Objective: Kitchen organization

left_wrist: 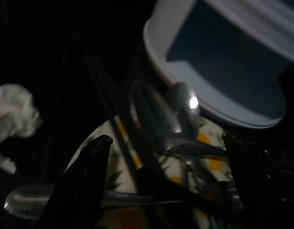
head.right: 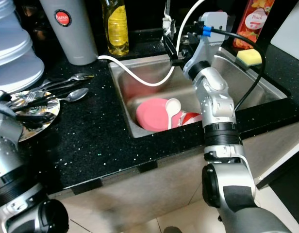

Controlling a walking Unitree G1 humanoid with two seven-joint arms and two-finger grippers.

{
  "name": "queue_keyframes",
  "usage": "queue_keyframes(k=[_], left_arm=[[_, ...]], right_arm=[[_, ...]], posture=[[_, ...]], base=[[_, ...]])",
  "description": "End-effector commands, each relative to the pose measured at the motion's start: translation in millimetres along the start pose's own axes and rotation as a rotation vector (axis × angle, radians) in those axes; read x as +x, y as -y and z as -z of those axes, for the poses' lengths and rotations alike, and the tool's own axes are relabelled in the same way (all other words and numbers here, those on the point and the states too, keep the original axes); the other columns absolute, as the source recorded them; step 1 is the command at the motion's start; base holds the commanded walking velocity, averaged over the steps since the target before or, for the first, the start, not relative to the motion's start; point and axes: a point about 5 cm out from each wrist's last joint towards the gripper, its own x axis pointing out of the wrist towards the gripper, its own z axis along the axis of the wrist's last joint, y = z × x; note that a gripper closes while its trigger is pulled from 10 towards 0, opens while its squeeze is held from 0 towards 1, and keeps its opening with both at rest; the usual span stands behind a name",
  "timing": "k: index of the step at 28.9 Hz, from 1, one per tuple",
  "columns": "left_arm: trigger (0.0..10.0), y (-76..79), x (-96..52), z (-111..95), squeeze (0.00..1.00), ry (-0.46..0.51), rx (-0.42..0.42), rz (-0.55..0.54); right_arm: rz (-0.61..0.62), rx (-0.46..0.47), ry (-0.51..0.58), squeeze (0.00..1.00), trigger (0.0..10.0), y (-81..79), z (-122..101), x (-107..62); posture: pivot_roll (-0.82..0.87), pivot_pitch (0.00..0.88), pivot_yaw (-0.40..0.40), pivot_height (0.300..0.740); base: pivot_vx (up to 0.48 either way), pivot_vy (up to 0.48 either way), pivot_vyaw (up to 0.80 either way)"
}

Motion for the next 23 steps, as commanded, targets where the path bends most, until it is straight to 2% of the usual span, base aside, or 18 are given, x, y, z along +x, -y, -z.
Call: queue_keyframes(k=[1,3,5,6,7,10,11,12,16,18,23], left_arm=[[10.0,-1.3,3.1,6,0.0,-0.051,-0.052,-0.012],[10.0,-0.8,7.8,12,0.0,-0.099,-0.088,-0.002],[10.0,0.4,11.5,17,0.0,-0.141,-0.072,0.009],[9.5,0.8,12.8,19,0.0,-0.157,-0.055,0.008],[4.7,1.4,15.1,24,0.0,-0.19,-0.034,0.005],[4.3,3.4,16.8,27,0.0,-0.221,-0.015,0.01],[3.2,3.5,17.2,28,0.0,-0.225,-0.009,0.008],[0.0,3.1,18.1,30,0.0,-0.239,0.017,-0.005],[0.0,2.1,19.2,33,0.0,-0.259,0.049,-0.025],[0.0,-3.5,21.7,40,0.0,-0.294,0.089,-0.065],[0.0,-6.5,22.7,42,0.0,-0.305,0.088,-0.083]], right_arm=[[-0.004,0.011,-0.002,0.0,10.0,-1.2,1,-1.1],[-0.004,0.013,-0.002,0.0,10.0,-1.5,2,-0.8],[-0.005,0.014,0.0,0.0,10.0,-2.0,1,-0.5],[-0.006,0.015,0.001,0.0,10.0,-2.2,1,-0.5],[-0.006,0.016,0.002,0.0,10.0,-2.2,1,-0.5],[-0.005,0.015,0.002,0.0,10.0,-2.0,0,-0.7],[-0.005,0.015,0.003,0.0,10.0,-1.9,0,-0.7],[-0.004,0.015,0.003,0.0,10.0,-1.8,0,-0.8],[-0.004,0.016,0.004,0.0,10.0,-1.7,0,-0.8],[-0.003,0.016,0.006,0.0,10.0,-1.3,-1,-0.9],[-0.003,0.016,0.007,0.0,10.0,-1.2,-1,-1.0]], posture=[[-0.02,0.025,-0.013,0.74],[-0.02,0.024,-0.013,0.74],[-0.02,0.024,-0.012,0.74],[-0.02,0.024,-0.012,0.74],[-0.02,0.025,-0.012,0.74],[-0.02,0.025,-0.012,0.74],[-0.02,0.025,-0.012,0.74],[-0.02,0.026,-0.013,0.74],[-0.02,0.026,-0.013,0.74],[-0.03,0.025,-0.013,0.74],[-0.03,0.025,-0.013,0.74]], base=[[0.0,0.0,0.0],[0.0,0.0,0.0],[0.0,0.0,0.0],[0.0,0.0,0.0],[0.0,0.0,0.0],[0.0,0.0,0.0],[0.0,0.0,0.0],[0.0,0.0,0.0],[0.0,0.0,0.0],[0.0,0.0,0.0],[0.0,0.0,0.0]])
